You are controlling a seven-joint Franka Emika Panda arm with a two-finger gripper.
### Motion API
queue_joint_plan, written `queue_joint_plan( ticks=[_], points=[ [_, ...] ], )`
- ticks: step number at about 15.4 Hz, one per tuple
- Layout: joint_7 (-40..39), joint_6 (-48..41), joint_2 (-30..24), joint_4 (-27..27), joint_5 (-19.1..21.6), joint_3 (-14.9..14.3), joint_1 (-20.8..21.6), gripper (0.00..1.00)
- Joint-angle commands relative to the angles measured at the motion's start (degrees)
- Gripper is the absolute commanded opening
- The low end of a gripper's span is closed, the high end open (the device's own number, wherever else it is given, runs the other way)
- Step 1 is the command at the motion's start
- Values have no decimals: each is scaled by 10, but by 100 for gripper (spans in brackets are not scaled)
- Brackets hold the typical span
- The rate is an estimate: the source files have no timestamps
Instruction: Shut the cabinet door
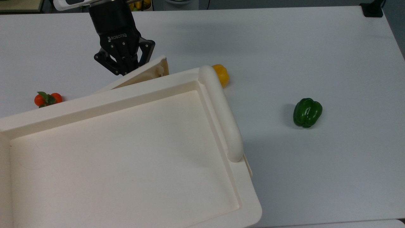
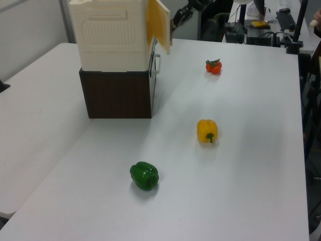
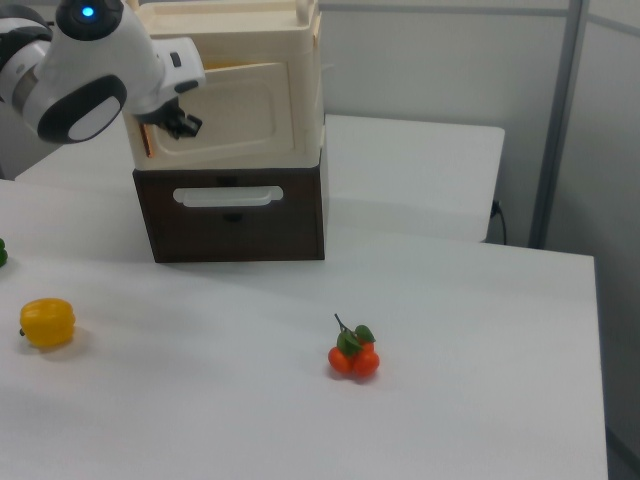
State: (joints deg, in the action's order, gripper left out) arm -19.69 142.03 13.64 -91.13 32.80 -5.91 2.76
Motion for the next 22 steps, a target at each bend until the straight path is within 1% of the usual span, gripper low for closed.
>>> queue_joint_plan(
  ticks=[1, 3, 4, 7, 10, 11, 12, 13, 14, 15, 17, 19, 20, 21, 22],
  points=[
    [1, 105, 43, 32, 12, 16, 21, 0],
    [0, 165, 67, 41, 9, 34, 22, 0],
    [0, 176, 70, 43, 7, 39, 21, 0],
    [-5, 174, 58, 38, 4, 39, 20, 0],
    [-12, 154, 25, 3, 3, 39, 10, 0],
    [-24, 130, 4, -15, 3, 39, -1, 0],
    [-40, 84, -16, -25, 3, 39, -8, 0],
    [-58, -4, -43, -31, 2, 30, -19, 0],
    [-58, -90, -66, -31, -17, 21, -28, 0],
    [-52, -174, -84, -31, -69, 8, -27, 0],
    [-12, -283, -109, -31, -137, 1, -25, 18],
    [55, -366, -121, -28, -191, -7, -19, 59],
    [82, -393, -128, -28, -207, -8, -19, 65],
    [105, -412, -136, -28, -213, -8, -19, 80],
    [126, -429, -147, -28, -215, -10, -19, 93]
  ],
)
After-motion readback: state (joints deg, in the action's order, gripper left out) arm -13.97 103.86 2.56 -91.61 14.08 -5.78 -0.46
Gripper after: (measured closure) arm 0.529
